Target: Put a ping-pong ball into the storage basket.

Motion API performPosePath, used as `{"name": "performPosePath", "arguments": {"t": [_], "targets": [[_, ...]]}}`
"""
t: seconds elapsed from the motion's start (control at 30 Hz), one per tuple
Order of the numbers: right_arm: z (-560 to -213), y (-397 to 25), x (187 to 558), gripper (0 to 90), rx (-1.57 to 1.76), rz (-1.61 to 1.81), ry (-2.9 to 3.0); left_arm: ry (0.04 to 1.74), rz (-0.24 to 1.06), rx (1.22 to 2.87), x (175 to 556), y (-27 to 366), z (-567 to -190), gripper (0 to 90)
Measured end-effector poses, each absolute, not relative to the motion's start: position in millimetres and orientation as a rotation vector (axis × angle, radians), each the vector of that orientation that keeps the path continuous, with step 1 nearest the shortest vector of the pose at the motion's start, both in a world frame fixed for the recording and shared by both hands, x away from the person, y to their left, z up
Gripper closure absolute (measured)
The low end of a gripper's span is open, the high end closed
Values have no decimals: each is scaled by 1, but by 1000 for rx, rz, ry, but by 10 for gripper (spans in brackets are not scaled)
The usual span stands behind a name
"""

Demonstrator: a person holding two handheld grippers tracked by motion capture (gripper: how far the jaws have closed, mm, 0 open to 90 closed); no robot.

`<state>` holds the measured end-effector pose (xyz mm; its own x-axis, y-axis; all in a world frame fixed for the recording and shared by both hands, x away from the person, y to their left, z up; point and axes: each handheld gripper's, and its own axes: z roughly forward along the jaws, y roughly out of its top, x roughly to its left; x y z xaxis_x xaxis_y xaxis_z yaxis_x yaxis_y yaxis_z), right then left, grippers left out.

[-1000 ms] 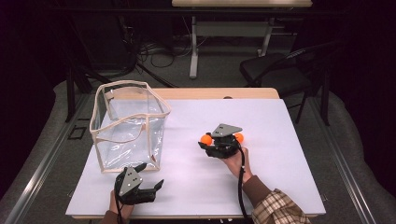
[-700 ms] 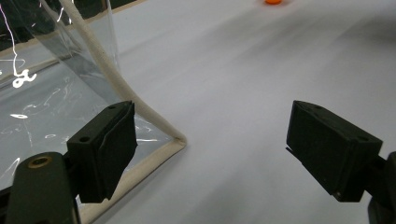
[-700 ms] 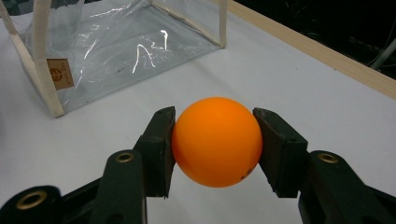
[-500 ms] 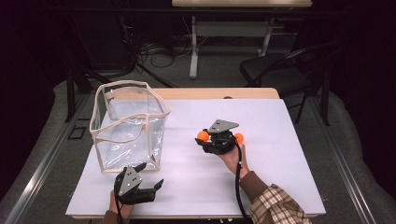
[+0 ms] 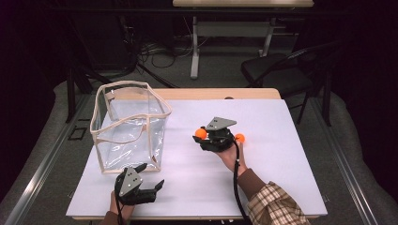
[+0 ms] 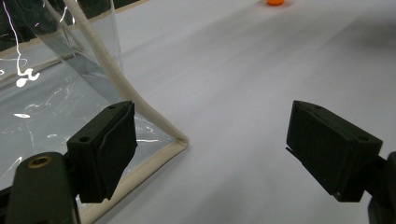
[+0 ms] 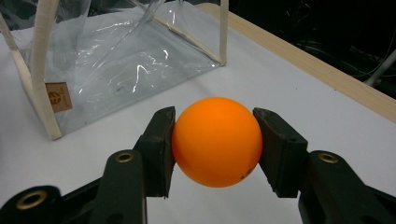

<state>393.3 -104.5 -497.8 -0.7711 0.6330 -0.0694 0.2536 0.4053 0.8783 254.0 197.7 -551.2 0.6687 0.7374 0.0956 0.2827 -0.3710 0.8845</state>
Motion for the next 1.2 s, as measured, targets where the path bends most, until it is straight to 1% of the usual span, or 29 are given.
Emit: {"name": "performPosePath", "arguments": {"t": [0.57, 1.2], "targets": [[-486, -91, 401, 510, 737, 1350, 2263, 792, 609, 1947, 254, 197, -551, 160], [-483, -81, 412, 510, 746, 1381, 2244, 788, 608, 1948, 254, 198, -551, 160]]}}
